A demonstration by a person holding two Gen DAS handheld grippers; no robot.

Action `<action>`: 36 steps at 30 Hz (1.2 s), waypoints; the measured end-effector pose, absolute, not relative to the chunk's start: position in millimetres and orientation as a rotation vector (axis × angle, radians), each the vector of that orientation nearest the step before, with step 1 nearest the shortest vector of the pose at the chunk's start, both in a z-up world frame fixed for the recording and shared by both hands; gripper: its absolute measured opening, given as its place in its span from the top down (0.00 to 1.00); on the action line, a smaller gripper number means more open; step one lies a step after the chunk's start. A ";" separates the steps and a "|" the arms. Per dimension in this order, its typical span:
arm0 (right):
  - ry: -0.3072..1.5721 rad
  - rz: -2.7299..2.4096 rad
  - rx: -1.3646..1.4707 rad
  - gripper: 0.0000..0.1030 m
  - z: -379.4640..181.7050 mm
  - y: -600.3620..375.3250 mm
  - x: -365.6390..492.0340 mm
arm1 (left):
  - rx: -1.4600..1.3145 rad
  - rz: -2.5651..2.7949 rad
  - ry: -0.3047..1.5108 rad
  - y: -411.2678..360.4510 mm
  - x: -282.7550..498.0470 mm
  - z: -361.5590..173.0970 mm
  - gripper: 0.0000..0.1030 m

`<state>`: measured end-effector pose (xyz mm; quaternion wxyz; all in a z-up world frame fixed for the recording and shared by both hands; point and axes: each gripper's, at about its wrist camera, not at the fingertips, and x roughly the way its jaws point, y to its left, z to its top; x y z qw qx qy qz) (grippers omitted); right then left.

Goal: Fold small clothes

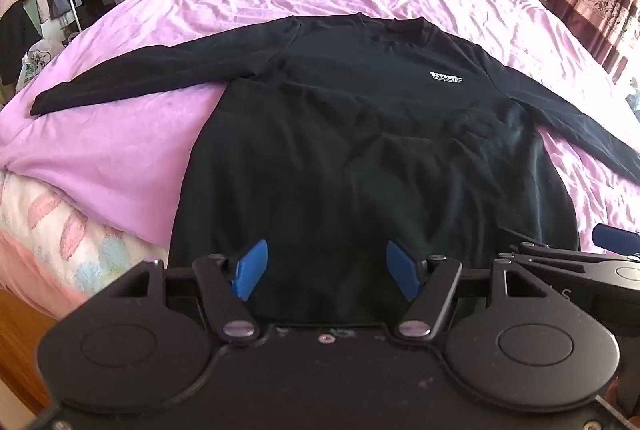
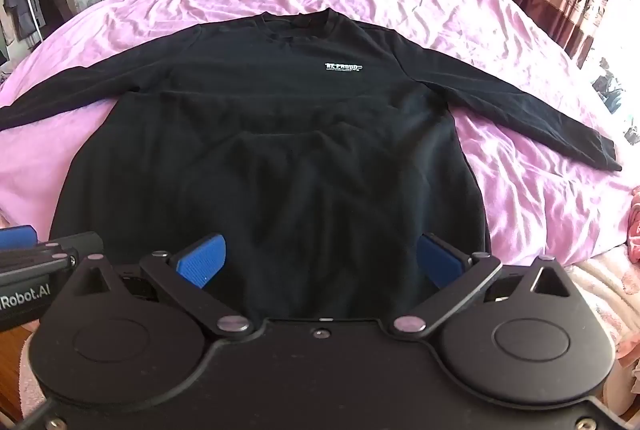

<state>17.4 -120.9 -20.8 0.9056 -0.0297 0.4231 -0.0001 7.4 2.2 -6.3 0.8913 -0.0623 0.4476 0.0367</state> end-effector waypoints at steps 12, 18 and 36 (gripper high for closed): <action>0.868 -0.004 -0.062 0.00 -21.3 -121.2 15.8 | -0.130 0.063 0.935 4.2 8.5 -7.4 0.32; 0.872 -0.005 -0.057 0.00 -21.0 -121.1 15.2 | -0.136 0.059 0.936 4.9 8.7 -7.9 0.32; 0.875 -0.005 -0.055 0.00 -21.5 -121.4 16.1 | -0.138 0.058 0.943 4.8 8.9 -8.5 0.32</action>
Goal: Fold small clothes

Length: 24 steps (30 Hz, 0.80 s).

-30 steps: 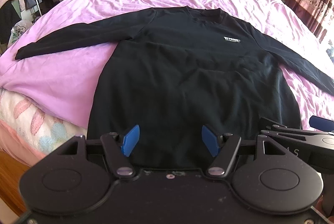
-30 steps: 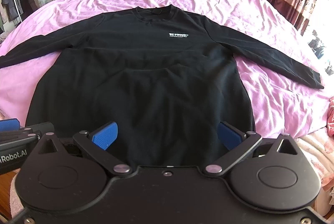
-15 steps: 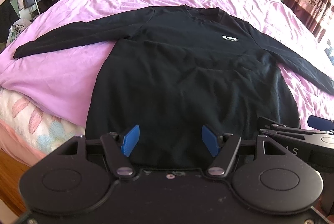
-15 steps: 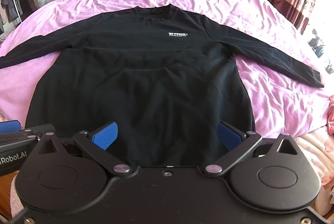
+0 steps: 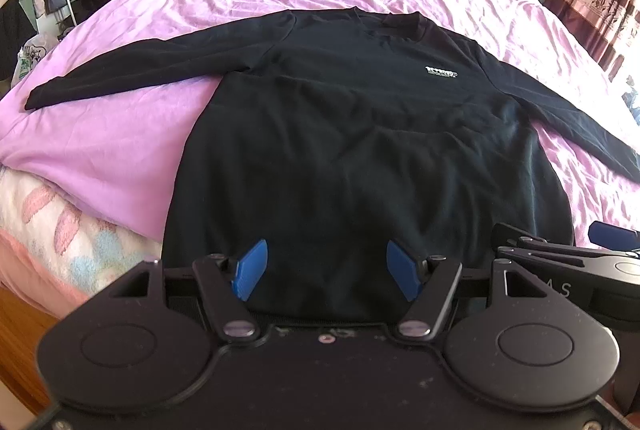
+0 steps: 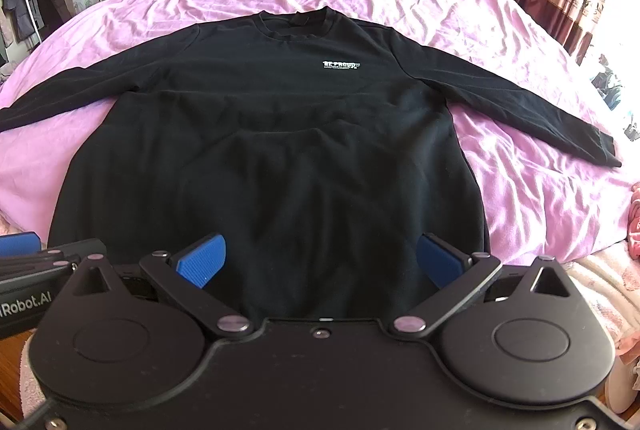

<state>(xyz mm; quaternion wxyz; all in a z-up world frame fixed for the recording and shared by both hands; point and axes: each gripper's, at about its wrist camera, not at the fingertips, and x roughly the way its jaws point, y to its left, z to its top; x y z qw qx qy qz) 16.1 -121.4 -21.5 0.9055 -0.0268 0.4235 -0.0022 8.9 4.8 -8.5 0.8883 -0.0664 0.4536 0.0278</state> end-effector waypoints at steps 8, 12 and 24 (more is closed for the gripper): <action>0.872 -0.005 -0.058 0.00 -21.5 -121.2 16.4 | -0.140 0.056 0.943 5.1 9.4 -8.7 0.32; 0.870 -0.005 -0.058 0.00 -21.5 -121.2 16.2 | -0.138 0.056 0.943 4.9 9.7 -8.9 0.32; 0.875 -0.007 -0.060 0.00 -21.6 -121.1 16.8 | -0.135 0.054 0.954 3.2 12.3 -11.2 0.32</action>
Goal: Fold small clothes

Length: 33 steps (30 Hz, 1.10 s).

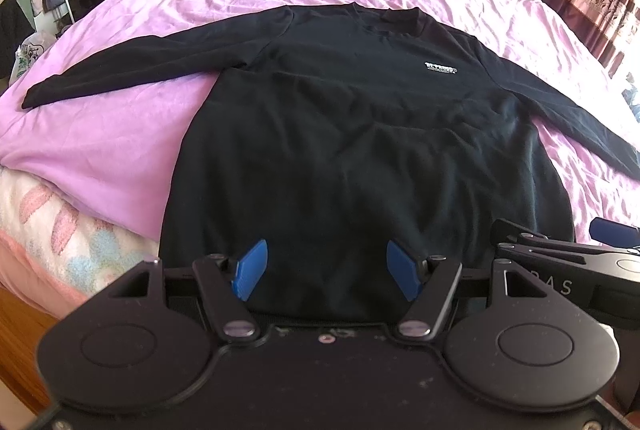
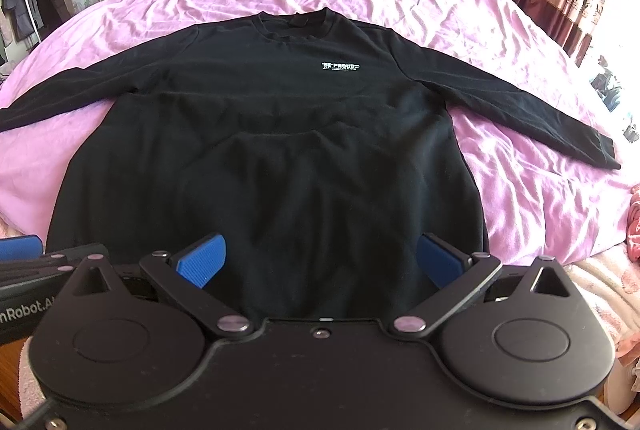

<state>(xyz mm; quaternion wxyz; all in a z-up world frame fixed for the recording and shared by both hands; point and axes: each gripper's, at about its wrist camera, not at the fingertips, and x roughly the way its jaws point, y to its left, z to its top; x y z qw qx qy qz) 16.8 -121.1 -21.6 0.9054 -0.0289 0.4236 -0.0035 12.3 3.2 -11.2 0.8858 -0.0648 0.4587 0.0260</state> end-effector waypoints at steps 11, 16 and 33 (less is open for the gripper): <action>0.887 -0.011 -0.063 0.00 -28.4 -119.5 23.7 | -0.147 0.054 0.967 4.7 16.6 -17.5 0.32; 0.860 -0.003 -0.036 0.00 -29.6 -121.8 24.0 | -0.186 0.030 0.946 11.2 19.9 -20.7 0.32; 0.432 0.415 -0.076 0.00 -6.6 -42.9 88.8 | -0.784 0.063 0.591 218.0 55.8 -37.1 0.32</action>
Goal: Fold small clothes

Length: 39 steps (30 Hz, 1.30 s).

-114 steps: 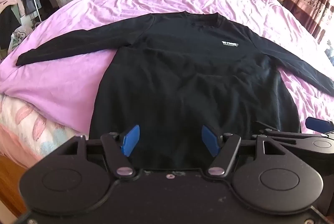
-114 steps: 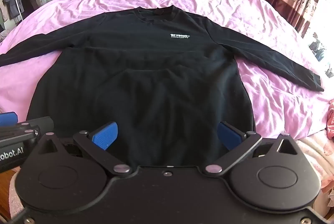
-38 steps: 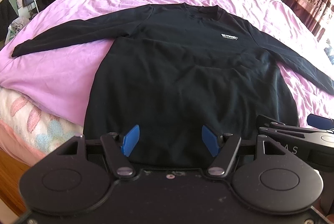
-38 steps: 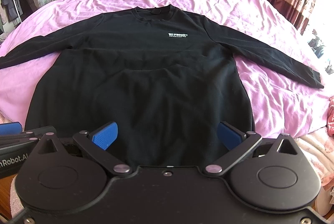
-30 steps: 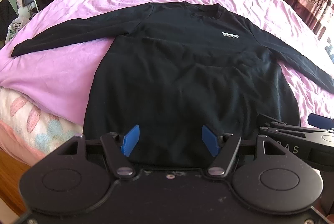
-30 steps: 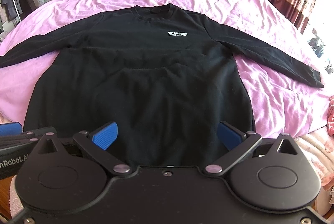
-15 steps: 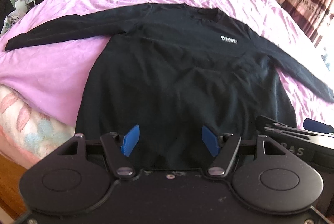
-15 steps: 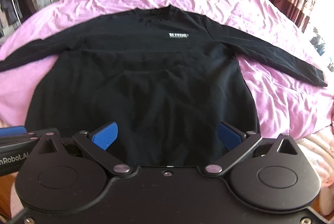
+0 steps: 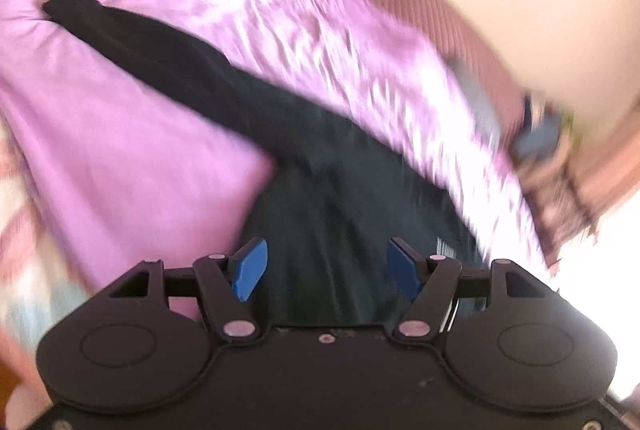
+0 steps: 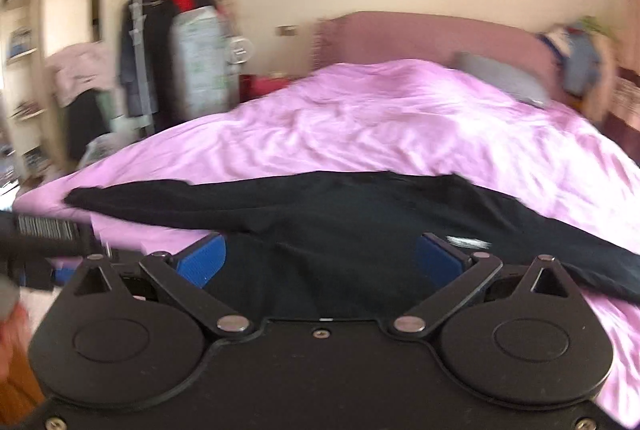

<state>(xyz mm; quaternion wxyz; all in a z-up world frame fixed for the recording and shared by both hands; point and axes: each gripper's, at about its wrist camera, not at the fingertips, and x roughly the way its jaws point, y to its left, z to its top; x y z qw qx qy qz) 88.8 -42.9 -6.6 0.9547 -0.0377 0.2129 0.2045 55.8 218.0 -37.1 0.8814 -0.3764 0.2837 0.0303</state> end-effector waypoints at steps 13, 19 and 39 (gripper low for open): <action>0.568 0.483 -0.103 0.00 -65.7 76.3 216.5 | -1.084 0.596 0.193 458.3 107.5 -101.7 0.33; 0.622 0.521 -0.047 0.00 -89.5 90.5 228.8 | -1.201 0.663 0.173 506.6 134.2 -130.4 0.35; 0.708 0.425 0.000 0.00 -103.0 22.1 227.9 | -1.152 0.585 0.032 488.7 149.6 -92.0 0.93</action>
